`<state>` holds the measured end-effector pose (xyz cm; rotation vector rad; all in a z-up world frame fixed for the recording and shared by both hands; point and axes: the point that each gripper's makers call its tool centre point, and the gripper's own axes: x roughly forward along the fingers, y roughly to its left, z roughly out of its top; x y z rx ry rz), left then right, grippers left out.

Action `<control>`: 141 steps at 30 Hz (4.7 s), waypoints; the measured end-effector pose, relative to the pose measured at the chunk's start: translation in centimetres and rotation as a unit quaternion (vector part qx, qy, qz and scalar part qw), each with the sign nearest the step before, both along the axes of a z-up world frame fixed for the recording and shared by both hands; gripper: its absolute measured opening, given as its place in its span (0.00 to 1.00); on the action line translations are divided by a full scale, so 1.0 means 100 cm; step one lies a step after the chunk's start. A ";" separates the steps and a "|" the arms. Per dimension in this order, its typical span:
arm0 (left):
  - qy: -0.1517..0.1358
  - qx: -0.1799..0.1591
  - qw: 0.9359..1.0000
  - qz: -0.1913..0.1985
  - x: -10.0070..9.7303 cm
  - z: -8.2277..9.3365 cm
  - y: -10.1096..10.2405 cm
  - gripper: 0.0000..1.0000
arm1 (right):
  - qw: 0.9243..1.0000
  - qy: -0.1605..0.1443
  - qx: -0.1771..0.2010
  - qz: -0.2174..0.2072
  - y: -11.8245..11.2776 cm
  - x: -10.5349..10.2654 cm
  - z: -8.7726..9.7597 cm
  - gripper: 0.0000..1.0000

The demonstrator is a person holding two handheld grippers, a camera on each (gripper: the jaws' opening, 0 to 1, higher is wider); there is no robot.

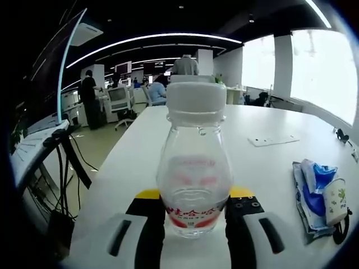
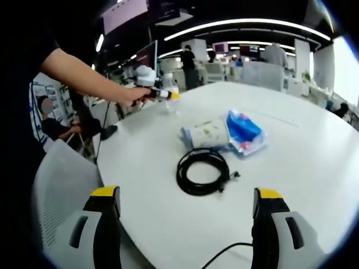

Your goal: Arrange the tabletop items into an orderly group along one side of the table until the central work area is clear of visible clutter.

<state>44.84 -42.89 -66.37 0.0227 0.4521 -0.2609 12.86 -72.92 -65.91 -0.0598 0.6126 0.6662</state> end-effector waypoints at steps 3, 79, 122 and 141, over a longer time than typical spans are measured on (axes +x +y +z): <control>0.004 0.001 1.000 0.003 -0.001 0.000 0.000 0.41 | 1.000 0.001 0.000 -0.001 0.000 -0.001 -0.001 0.96; 0.050 0.042 0.995 -0.076 -0.082 0.035 -0.024 0.99 | 0.996 -0.079 0.031 0.009 0.007 -0.005 0.046 0.96; 0.028 0.046 0.989 -0.137 -0.131 0.062 -0.064 0.94 | 0.994 -0.103 0.002 0.045 -0.016 0.016 0.059 0.83; 0.050 0.055 0.983 -0.169 -0.147 0.043 -0.075 0.92 | 0.996 -0.071 0.008 0.058 -0.006 0.032 0.040 0.63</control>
